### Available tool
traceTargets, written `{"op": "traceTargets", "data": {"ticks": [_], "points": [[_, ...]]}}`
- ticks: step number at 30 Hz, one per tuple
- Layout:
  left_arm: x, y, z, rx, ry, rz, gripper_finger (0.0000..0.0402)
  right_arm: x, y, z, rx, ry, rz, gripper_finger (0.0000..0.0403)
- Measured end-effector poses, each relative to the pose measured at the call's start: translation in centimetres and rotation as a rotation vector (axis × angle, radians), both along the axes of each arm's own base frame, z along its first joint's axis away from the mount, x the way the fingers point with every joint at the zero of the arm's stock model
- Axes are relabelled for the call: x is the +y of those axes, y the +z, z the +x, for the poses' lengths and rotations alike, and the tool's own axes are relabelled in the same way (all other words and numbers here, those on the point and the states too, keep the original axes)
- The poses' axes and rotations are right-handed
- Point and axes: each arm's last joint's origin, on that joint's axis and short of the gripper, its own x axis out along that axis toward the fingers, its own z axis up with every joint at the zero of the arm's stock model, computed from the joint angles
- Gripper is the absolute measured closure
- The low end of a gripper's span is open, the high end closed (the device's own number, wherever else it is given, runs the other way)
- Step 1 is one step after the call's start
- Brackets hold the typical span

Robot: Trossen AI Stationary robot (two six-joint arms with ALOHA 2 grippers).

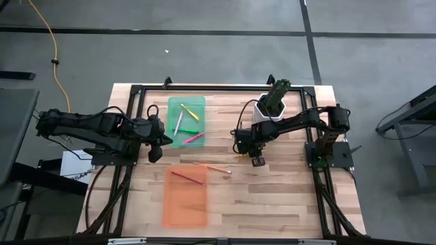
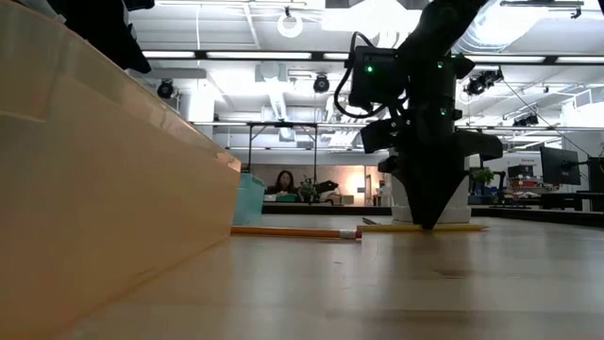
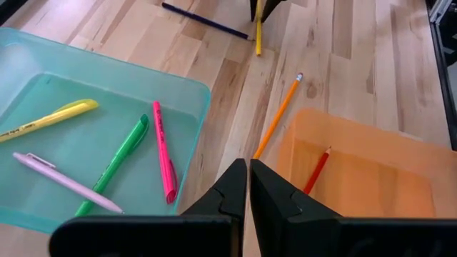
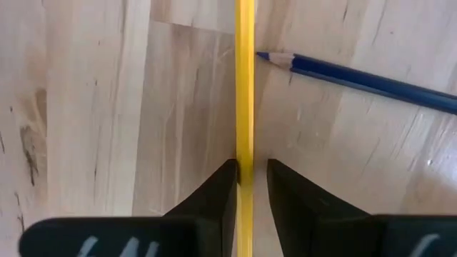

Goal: Sort pens & pencils
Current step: Put the yellow pencil into the orange bin

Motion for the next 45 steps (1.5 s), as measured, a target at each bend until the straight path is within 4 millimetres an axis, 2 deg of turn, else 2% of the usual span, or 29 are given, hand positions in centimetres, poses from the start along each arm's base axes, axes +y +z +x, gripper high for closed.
{"op": "traceTargets", "data": {"ticks": [8, 16, 32, 39, 45], "points": [[0.0, 0.0, 0.0, 0.0, 0.0, 0.0, 0.0394, -0.38, -0.01, -0.01, 0.003, -0.054, -0.034, 0.0334], [0.0, 0.0, 0.0, 0.0, -0.001, 0.0, 0.0394, -0.18, 0.02, 0.01, -0.001, -0.028, 0.029, 0.0334], [0.0, 0.01, 0.0, 0.0, -0.003, 0.002, 0.0394, -0.51, 0.01, 0.04, -0.002, -0.057, -0.043, 0.0334], [0.0, 0.0, 0.0, 0.0, -0.003, 0.002, 0.0394, -0.53, 0.03, 0.09, -0.012, -0.039, 0.019, 0.0334], [0.0, 0.02, 0.01, -0.001, -0.003, 0.002, 0.0394, -0.49, 0.03, 0.19, -0.02, -0.047, -0.003, 0.0334]]}}
